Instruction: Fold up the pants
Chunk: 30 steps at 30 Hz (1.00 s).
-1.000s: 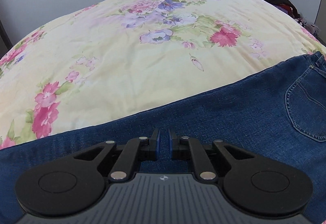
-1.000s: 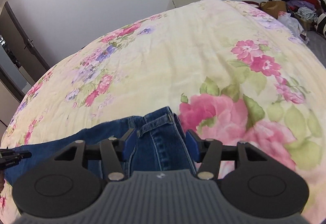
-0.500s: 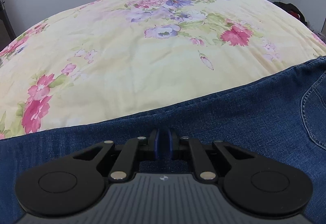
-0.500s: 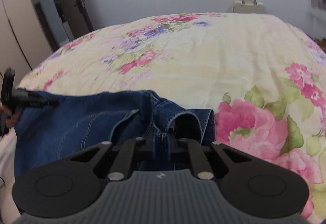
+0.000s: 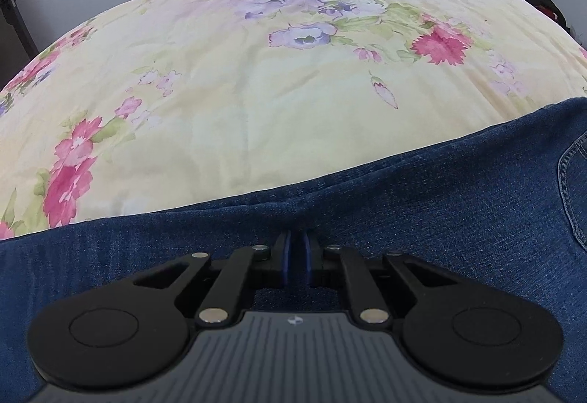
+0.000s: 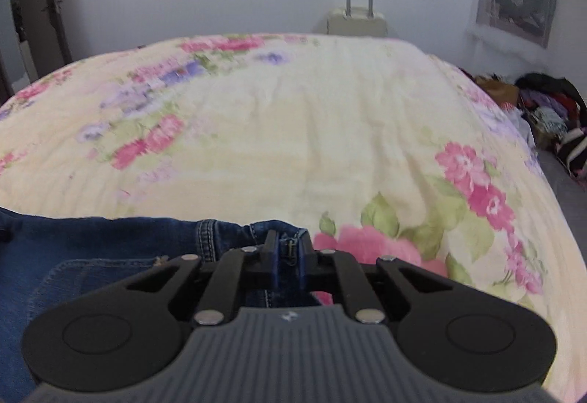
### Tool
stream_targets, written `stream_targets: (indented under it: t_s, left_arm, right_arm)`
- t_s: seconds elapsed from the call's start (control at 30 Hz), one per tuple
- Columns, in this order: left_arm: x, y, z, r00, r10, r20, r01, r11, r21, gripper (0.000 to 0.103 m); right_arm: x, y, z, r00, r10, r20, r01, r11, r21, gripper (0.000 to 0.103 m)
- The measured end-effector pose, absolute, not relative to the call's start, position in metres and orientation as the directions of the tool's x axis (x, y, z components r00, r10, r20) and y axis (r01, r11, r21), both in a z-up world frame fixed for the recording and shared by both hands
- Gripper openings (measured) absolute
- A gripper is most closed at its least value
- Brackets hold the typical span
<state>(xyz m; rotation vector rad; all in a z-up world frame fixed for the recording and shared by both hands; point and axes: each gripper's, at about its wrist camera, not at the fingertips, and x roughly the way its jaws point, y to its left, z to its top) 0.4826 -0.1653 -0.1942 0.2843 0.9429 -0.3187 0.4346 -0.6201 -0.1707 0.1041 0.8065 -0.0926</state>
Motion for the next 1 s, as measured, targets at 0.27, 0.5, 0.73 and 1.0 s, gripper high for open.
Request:
stream_targets:
  t_s: [0.27,0.5,0.73,1.0]
  left_arm:
    - [0.445,-0.154,-0.158,0.576,-0.243,-0.781,0.399,0.917,0.009,0.014]
    - [0.396,-0.161,-0.146,0.548,-0.296,-0.783,0.392,0.917,-0.072,0.016]
    - [0.345,-0.163,-0.146,0.475,-0.385,-0.791,0.377,0.901,-0.212,0.016]
    - [0.309,-0.17,-0.144,0.415,-0.471,-0.779,0.431,0.855,-0.288,0.016]
  right_arm:
    - [0.383,-0.664,-0.166,0.71,0.035,-0.704,0.259,0.916,0.307,0.032]
    - [0.258,-0.698,-0.18,0.733,0.179,-0.656,0.353,0.725,0.592,0.053]
    - [0.217,-0.704,-0.265,0.839,0.288,-0.461,0.401,0.245,0.883,0.055]
    - [0.244,-0.703,-0.217,0.844,0.199,-0.498,0.348,0.502,0.791,0.003]
